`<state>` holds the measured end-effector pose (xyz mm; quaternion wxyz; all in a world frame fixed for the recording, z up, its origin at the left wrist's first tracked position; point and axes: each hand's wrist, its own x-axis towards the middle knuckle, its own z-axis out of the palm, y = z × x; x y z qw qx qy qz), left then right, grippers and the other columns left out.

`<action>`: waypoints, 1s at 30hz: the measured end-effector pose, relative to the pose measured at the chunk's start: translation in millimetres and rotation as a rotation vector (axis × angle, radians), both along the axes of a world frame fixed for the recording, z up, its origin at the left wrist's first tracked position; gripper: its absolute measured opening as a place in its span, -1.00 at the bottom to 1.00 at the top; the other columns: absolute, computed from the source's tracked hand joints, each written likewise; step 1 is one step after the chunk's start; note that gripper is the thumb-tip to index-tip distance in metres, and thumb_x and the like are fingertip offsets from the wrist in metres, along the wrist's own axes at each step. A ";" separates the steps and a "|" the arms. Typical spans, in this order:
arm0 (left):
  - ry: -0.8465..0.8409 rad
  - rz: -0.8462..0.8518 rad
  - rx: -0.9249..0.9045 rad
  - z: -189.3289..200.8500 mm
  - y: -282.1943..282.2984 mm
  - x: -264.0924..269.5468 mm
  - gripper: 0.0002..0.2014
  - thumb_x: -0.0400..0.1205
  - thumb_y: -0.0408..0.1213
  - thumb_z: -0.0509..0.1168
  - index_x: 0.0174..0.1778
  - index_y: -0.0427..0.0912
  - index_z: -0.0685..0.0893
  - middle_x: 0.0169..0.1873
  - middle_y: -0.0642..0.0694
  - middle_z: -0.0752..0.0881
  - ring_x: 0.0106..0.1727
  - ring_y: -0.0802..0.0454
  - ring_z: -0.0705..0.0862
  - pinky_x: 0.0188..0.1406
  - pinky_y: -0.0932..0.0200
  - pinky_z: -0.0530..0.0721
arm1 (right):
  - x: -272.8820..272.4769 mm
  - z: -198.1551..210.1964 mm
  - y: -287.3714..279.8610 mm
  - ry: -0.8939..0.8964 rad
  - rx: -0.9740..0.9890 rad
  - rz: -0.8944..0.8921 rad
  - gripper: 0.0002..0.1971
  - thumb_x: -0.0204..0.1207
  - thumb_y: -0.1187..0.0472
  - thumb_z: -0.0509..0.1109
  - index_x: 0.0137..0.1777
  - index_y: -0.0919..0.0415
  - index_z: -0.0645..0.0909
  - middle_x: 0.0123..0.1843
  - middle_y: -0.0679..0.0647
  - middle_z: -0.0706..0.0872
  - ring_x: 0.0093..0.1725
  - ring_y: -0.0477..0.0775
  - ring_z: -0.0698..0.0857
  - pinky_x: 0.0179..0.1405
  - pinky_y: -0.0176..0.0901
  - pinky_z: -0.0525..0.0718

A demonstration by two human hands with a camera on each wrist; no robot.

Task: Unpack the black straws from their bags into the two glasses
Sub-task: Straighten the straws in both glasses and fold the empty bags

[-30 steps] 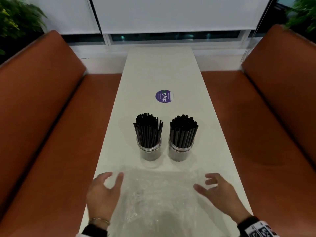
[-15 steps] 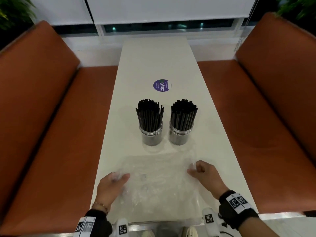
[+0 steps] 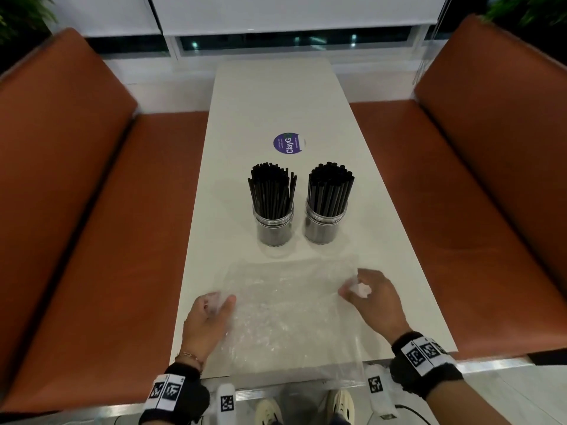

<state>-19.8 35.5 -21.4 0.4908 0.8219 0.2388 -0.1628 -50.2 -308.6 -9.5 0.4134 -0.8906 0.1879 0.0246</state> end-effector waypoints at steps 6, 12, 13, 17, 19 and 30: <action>-0.133 -0.170 0.339 -0.1 10.9 -3.9 0.17 0.27 0.39 0.68 0.76 0.04 0.36 0.64 -0.06 0.50 0.59 -0.12 0.56 0.54 -0.22 0.62 | -1.2 27.8 9.0 -0.018 0.214 0.045 -0.86 0.63 0.09 0.61 -0.14 0.03 0.74 -0.18 -0.25 0.84 -0.27 -0.16 0.78 -0.13 -0.08 0.71; -0.020 -0.152 -0.211 20.8 25.8 -5.4 -0.07 -0.02 0.41 0.74 0.32 0.25 0.76 0.20 0.04 0.90 0.31 0.02 0.82 0.32 0.04 0.74 | -3.5 69.8 12.7 0.015 0.655 0.133 -0.81 0.77 0.21 0.41 0.12 0.38 0.60 0.04 0.32 0.90 -0.17 0.37 0.92 -0.11 0.27 0.90; -0.010 -0.153 -0.294 26.8 25.8 -7.2 -0.12 0.00 0.36 0.76 0.28 0.18 0.83 0.18 0.01 0.92 0.26 0.03 0.84 0.22 0.12 0.74 | -3.2 73.2 13.5 0.014 0.681 0.129 -0.79 0.75 0.17 0.42 0.15 0.36 0.60 0.06 0.32 0.90 -0.17 0.37 0.91 -0.11 0.28 0.91; 0.019 -0.027 -0.487 46.1 21.2 -11.4 -0.58 0.45 -0.02 0.65 0.17 -0.11 0.87 0.18 -0.20 0.89 -0.08 -0.04 0.86 -0.11 0.16 0.77 | -5.2 75.1 7.5 0.187 0.706 0.204 -0.53 0.56 0.09 0.60 0.43 0.04 0.59 0.21 0.22 0.91 0.06 0.34 0.93 0.04 0.14 0.91; 0.015 0.012 -0.454 47.9 22.6 -12.9 -0.73 0.59 -0.18 0.58 0.18 -0.19 0.85 0.08 -0.26 0.89 -0.25 0.03 0.86 -0.28 0.16 0.82 | -10.8 72.3 5.6 0.298 0.657 0.285 -0.43 0.50 0.25 0.70 0.47 0.02 0.58 0.18 0.22 0.93 0.09 0.32 0.93 0.09 0.06 0.89; 0.047 -0.144 -0.467 41.1 58.9 -26.9 -0.74 0.64 -0.76 0.32 -0.24 -0.44 0.83 0.04 -0.53 0.88 -0.20 -0.17 0.93 -0.57 0.11 0.76 | -17.4 65.1 -16.7 0.316 0.619 0.201 -0.75 0.63 0.62 0.43 0.03 0.37 0.90 0.14 0.25 0.94 0.00 0.29 0.94 0.07 0.07 0.88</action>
